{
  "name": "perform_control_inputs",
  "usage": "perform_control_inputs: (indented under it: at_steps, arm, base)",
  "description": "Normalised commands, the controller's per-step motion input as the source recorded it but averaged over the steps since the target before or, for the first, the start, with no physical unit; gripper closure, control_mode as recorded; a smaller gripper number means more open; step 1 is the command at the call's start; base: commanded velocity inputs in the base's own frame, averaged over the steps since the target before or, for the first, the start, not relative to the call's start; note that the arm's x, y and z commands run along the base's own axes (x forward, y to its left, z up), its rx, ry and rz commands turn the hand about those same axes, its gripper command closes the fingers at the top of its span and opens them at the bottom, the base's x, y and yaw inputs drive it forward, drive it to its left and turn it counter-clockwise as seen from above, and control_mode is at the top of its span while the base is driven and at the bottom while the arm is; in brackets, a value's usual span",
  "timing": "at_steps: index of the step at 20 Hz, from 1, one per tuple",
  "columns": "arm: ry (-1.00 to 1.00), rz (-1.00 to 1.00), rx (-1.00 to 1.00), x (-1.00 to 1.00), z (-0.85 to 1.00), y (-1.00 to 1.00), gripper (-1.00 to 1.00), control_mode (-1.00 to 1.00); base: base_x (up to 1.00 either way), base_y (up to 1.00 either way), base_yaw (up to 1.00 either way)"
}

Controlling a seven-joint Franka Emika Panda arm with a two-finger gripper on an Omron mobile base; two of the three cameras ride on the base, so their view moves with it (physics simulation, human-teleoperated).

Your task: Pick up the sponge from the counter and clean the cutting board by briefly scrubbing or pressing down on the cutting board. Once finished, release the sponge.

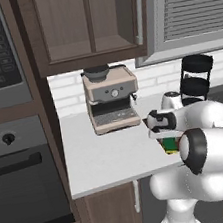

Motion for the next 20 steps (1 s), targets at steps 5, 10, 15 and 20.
perform_control_inputs:
  at_steps: [5,10,15,20]
  arm:
    - [0.0,-0.01,-0.01,0.39,-0.24,-0.04,1.0,-1.0]
    - [-0.05,-0.01,0.0,0.19,-0.28,-0.19,1.0,-1.0]
    - [-0.05,-0.03,0.0,0.27,-0.27,-0.16,1.0,-1.0]
    - [-0.03,-0.05,0.0,0.36,-0.17,-0.21,1.0,-1.0]
  base:
    - [0.0,0.0,0.0]
    - [0.0,0.0,0.0]
    - [0.0,0.0,0.0]
    - [0.0,0.0,0.0]
